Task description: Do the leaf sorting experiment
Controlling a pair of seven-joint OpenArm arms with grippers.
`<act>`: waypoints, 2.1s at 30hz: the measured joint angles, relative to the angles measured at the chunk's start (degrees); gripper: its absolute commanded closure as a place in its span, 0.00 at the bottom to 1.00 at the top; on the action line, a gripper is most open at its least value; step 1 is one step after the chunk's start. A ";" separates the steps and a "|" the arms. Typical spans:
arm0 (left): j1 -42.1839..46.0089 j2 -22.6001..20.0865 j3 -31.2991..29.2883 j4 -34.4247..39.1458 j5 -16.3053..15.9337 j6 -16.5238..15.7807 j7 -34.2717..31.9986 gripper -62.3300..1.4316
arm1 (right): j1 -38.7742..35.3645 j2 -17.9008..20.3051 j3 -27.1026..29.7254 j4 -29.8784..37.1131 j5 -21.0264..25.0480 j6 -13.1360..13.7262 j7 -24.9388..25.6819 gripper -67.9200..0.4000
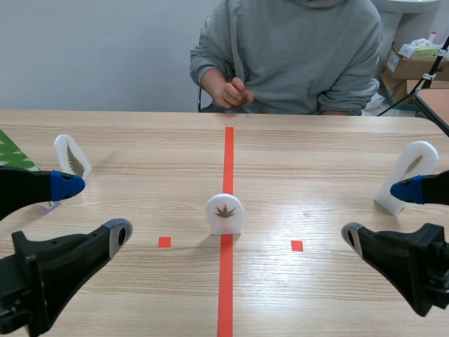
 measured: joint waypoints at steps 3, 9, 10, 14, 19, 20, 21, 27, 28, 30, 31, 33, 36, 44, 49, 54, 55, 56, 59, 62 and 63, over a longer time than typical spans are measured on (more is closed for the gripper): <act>0.00 0.00 0.00 0.00 0.00 0.00 0.00 0.06 | 0.00 0.00 0.00 0.00 0.00 0.00 0.00 0.10; 0.00 0.00 0.00 0.00 0.00 0.00 0.00 0.06 | 0.00 0.00 0.00 0.00 0.00 0.00 0.00 0.10; 0.00 0.00 0.00 0.00 0.00 0.00 0.00 0.06 | 0.00 0.00 0.00 0.00 0.00 0.00 0.00 0.10; 0.00 0.00 0.00 0.00 0.00 0.00 0.00 0.06 | 0.00 0.00 0.00 0.00 0.00 0.00 0.00 0.10; 0.00 0.00 0.00 0.00 0.00 0.00 0.04 0.06 | 0.00 0.00 0.00 0.00 0.00 0.00 0.00 0.10; 0.00 0.00 0.00 0.00 0.00 0.00 0.04 0.06 | 0.00 0.00 0.00 0.00 0.00 0.00 0.00 0.10; 0.00 0.00 0.00 0.00 0.00 0.00 0.04 0.06 | 0.00 0.00 0.00 0.00 0.00 0.00 0.00 0.10; 0.00 0.00 0.00 0.00 0.00 0.00 0.04 0.06 | 0.00 0.00 0.00 0.00 0.00 0.00 0.00 0.10; 0.00 0.00 0.00 0.00 0.00 0.00 0.04 0.06 | 0.00 0.00 0.00 0.00 0.00 0.00 0.00 0.10; 0.00 0.00 0.00 0.00 0.00 0.00 0.07 0.06 | 0.00 0.00 0.00 0.00 0.00 0.00 0.00 0.10; 0.00 0.00 0.00 0.00 0.00 0.00 0.09 0.06 | 0.00 0.00 0.00 0.00 0.00 0.00 0.00 0.10; 0.00 0.00 0.00 0.00 0.02 0.00 0.09 0.06 | 0.00 0.00 0.00 0.00 0.00 0.00 0.00 0.10; 0.00 0.00 0.00 0.00 0.02 0.00 0.09 0.06 | 0.00 0.00 0.00 0.00 -0.15 0.00 0.00 0.10; -0.11 0.00 0.00 0.00 0.02 0.00 0.39 0.06 | 4.50 0.00 -1.42 -0.33 -6.45 0.00 -3.39 0.10; -1.29 0.00 0.00 0.00 0.26 0.00 0.96 0.06 | 14.01 1.46 -9.20 -5.60 -10.93 0.00 -3.17 0.10; -1.27 0.00 0.00 0.00 1.60 0.00 0.96 0.06 | 24.92 2.08 -20.90 -16.24 -14.27 0.02 -1.97 0.16; -1.27 0.00 0.00 0.00 1.73 0.00 0.96 0.06 | 27.10 2.03 -23.28 -18.58 -15.10 -0.02 -1.05 0.16; -1.27 0.00 0.00 0.00 1.75 0.00 0.96 0.06 | 29.40 1.84 -25.66 -20.81 -16.37 0.02 -0.61 0.16; -1.27 0.02 0.00 0.00 1.75 0.00 0.96 0.06 | 36.00 0.63 -32.06 -27.12 -19.74 0.00 -0.28 0.16; -1.27 0.00 0.00 0.00 1.75 0.00 0.96 0.06 | 41.68 -1.53 -37.07 -32.89 -21.42 -0.02 1.70 0.16; -1.27 0.00 0.00 0.00 1.75 0.00 0.96 0.06 | 43.32 -2.38 -38.51 -34.51 -22.03 -0.02 2.08 0.16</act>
